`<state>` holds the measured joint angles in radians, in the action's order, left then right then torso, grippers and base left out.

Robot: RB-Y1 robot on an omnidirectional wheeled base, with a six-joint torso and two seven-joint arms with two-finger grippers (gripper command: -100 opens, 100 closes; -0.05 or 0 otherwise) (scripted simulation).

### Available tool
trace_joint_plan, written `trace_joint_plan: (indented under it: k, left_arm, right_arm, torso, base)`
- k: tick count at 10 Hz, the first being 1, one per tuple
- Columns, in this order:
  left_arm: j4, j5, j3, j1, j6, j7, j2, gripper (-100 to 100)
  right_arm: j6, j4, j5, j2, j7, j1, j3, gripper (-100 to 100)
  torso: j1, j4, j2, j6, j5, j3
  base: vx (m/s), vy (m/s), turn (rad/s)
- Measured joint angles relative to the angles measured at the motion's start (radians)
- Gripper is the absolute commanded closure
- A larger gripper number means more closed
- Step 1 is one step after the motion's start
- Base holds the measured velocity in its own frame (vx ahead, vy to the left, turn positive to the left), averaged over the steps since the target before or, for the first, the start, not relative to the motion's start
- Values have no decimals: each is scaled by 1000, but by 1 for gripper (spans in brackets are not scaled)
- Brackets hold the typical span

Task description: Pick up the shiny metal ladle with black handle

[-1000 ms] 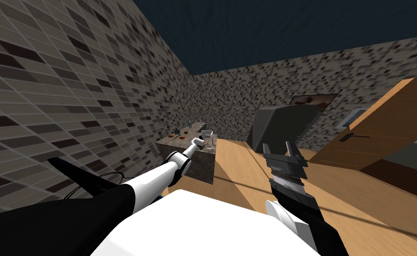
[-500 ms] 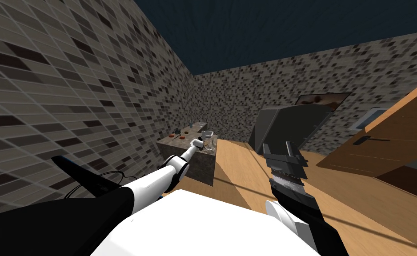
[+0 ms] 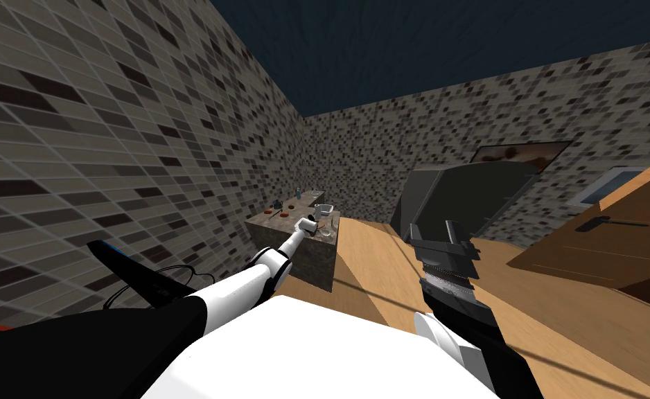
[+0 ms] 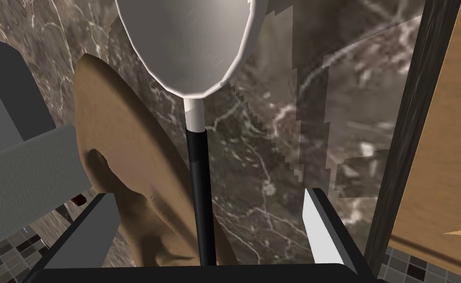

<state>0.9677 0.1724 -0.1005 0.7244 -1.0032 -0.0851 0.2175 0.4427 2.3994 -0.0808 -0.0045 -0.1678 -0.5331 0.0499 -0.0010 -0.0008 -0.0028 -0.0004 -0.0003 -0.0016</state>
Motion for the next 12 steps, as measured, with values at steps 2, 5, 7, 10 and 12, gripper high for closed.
trace_joint_plan:
  k: [2,5,7,10,12]
  left_arm:
    - [72,4,-6,-43,-25,7,3,-100]
    - [124,9,-11,-73,-39,17,4,100]
    - [124,9,-11,-72,-39,17,4,100]
    - [124,9,-11,-72,-38,17,4,0]
    - [97,6,-9,-55,-29,13,2,100]
  right_arm:
    - [0,0,0,0,0,0,0,0]
    - [0,0,0,0,0,0,0,0]
    - [0,0,0,0,0,0,0,0]
    - [0,0,0,0,0,0,0,0]
    - [0,0,0,0,0,0,0,0]
  torso:
    - [0,0,0,0,0,0]
    - [1,0,1,0,0,0]
    - [2,0,2,0,1,1]
    - [2,0,2,0,0,1]
    - [3,0,3,1,1,2]
  base:
    - [47,-33,55]
    - [21,-18,16]
    - [0,0,0]
    - [0,0,0]
    - [-63,40,-100]
